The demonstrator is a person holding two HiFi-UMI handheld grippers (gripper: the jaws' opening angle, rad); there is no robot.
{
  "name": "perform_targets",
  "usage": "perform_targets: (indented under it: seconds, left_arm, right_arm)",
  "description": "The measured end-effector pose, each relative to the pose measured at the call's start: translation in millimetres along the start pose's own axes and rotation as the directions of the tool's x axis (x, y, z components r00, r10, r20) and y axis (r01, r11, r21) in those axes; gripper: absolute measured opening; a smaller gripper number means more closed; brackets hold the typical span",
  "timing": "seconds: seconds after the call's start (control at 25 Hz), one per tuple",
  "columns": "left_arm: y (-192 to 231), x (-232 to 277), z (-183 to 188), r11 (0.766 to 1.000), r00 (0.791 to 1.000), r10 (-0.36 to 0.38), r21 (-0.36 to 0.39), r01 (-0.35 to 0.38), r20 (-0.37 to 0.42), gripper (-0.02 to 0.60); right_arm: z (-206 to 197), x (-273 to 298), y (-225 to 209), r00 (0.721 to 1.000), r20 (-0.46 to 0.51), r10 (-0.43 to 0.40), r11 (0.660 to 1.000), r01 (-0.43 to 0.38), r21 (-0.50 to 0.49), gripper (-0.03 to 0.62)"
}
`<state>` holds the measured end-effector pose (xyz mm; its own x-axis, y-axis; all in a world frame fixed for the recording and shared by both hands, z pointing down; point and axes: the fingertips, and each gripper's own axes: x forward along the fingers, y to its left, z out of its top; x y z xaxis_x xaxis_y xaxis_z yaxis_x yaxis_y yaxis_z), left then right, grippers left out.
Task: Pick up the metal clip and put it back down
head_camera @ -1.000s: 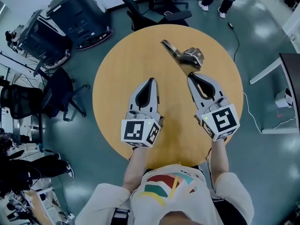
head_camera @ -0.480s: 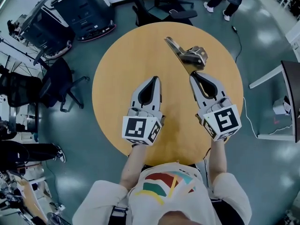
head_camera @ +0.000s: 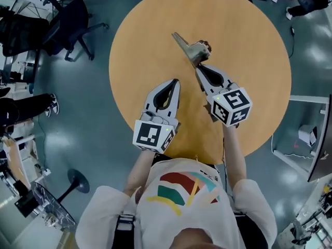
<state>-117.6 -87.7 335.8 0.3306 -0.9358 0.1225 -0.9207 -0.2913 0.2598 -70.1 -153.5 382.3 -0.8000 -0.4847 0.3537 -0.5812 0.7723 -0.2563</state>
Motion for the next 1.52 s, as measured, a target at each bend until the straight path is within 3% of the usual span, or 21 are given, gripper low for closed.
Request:
perform_targets:
  seconds: [0.08, 0.16, 0.32, 0.44, 0.52, 0.64, 0.72, 0.8, 1.0, 1.16, 1.32, 1.4, 1.52]
  left_arm:
    - [10.7, -39.6, -13.6, 0.997, 0.997, 0.072, -0.030, -0.073, -0.041, 0.043]
    - [7.1, -66.2, -27.0, 0.991, 0.990, 0.129, -0.029, -0.130, -0.056, 0.043]
    - [-11.7, -79.2, -16.3, 0.971, 0.970, 0.239, 0.028, -0.238, -0.044, 0.043]
    - [30.8, -105.5, -11.6, 0.944, 0.942, 0.331, 0.029, -0.330, -0.056, 0.043]
    - [80.4, -129.8, -25.2, 0.925, 0.922, 0.379, 0.032, -0.377, -0.074, 0.043]
    - [127.9, -140.5, -24.0, 0.908, 0.904, 0.419, 0.025, -0.419, -0.083, 0.043]
    - [125.6, -137.4, -16.3, 0.907, 0.904, 0.422, 0.038, -0.420, -0.074, 0.043]
    - [110.7, -135.2, -13.2, 0.911, 0.910, 0.410, 0.064, -0.407, -0.061, 0.043]
    - [113.0, -139.4, -17.7, 0.921, 0.923, 0.384, 0.077, -0.381, -0.023, 0.043]
    - [128.2, -126.8, -30.3, 0.933, 0.938, 0.345, 0.100, -0.346, 0.028, 0.043]
    - [135.3, -116.1, 10.4, 0.949, 0.953, 0.283, 0.110, -0.295, 0.108, 0.043]
    - [122.3, -100.6, 38.6, 0.966, 0.965, 0.229, 0.095, -0.241, 0.127, 0.043]
    - [106.6, -57.8, 55.9, 0.992, 0.991, 0.096, 0.066, -0.103, 0.092, 0.043]
  right_arm:
    - [-32.0, 18.0, 42.7, 0.990, -0.099, 0.098, 0.994, -0.092, 0.061, 0.032]
    - [-72.3, 22.3, 78.0, 0.961, -0.195, 0.198, 0.978, -0.180, 0.106, 0.032]
    - [-124.5, 6.1, 118.6, 0.855, -0.368, 0.365, 0.931, -0.335, 0.144, 0.032]
    - [-151.6, 26.5, 151.8, 0.796, -0.475, 0.375, 0.917, -0.392, 0.067, 0.034]
    - [-173.1, 59.8, 173.5, 0.789, -0.516, 0.335, 0.917, -0.399, -0.014, 0.034]
    - [-177.8, 91.7, 180.7, 0.789, -0.554, 0.267, 0.921, -0.378, -0.094, 0.035]
    - [-173.3, 86.8, 171.6, 0.803, -0.559, 0.207, 0.923, -0.349, -0.160, 0.058]
    - [-170.7, 73.7, 165.6, 0.820, -0.544, 0.176, 0.921, -0.332, -0.203, 0.137]
    - [-155.3, 81.7, 166.6, 0.872, -0.461, 0.168, 0.952, -0.265, -0.155, 0.143]
    - [-130.6, 97.6, 141.8, 0.936, -0.318, 0.154, 0.979, -0.187, -0.076, 0.141]
    - [-51.1, 88.5, 125.9, 0.993, -0.088, 0.082, 0.996, -0.085, -0.029, 0.141]
    - [-0.3, 63.1, 111.8, 0.999, 0.040, 0.027, 1.000, -0.028, 0.008, 0.141]
    - [54.2, 25.0, 82.7, 0.977, 0.192, -0.097, 0.995, 0.089, 0.051, 0.141]
